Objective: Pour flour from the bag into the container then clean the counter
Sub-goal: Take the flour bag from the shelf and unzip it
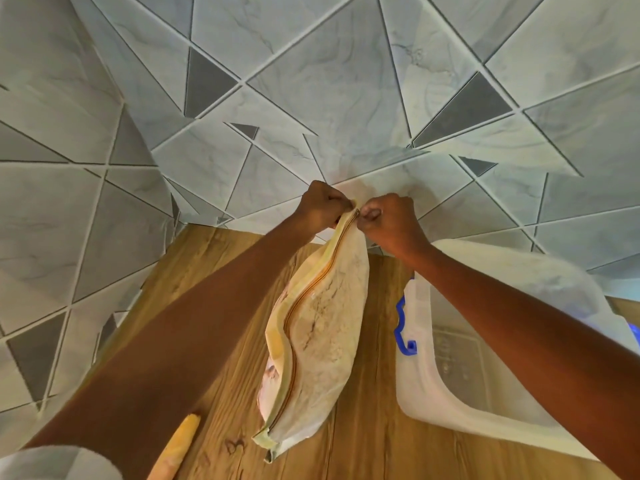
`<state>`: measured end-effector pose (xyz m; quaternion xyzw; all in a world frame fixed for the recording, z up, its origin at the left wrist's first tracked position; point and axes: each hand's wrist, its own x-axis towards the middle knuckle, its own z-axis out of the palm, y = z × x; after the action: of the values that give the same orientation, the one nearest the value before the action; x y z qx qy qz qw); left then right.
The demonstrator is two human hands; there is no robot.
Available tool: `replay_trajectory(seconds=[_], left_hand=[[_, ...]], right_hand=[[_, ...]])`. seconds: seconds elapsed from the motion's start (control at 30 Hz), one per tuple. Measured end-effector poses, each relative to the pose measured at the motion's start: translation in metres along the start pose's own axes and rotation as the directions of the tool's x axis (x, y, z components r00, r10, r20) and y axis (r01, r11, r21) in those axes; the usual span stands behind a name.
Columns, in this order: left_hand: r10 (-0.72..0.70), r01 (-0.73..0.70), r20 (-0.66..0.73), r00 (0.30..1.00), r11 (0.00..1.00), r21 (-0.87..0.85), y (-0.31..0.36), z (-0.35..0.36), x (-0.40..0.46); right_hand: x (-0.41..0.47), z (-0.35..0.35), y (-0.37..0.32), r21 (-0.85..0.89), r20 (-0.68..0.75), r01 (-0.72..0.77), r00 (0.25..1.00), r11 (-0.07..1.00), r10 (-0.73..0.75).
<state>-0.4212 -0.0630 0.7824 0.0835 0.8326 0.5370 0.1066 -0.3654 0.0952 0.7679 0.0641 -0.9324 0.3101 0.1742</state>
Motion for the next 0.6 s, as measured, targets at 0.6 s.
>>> replay_trajectory(seconds=[0.6], left_hand=[[0.054, -0.053, 0.029, 0.998, 0.997, -0.056, -0.003, 0.0, 0.001]], right_hand=[[0.001, -0.008, -0.011, 0.107, 0.317, -0.226, 0.931, 0.968, 0.182]])
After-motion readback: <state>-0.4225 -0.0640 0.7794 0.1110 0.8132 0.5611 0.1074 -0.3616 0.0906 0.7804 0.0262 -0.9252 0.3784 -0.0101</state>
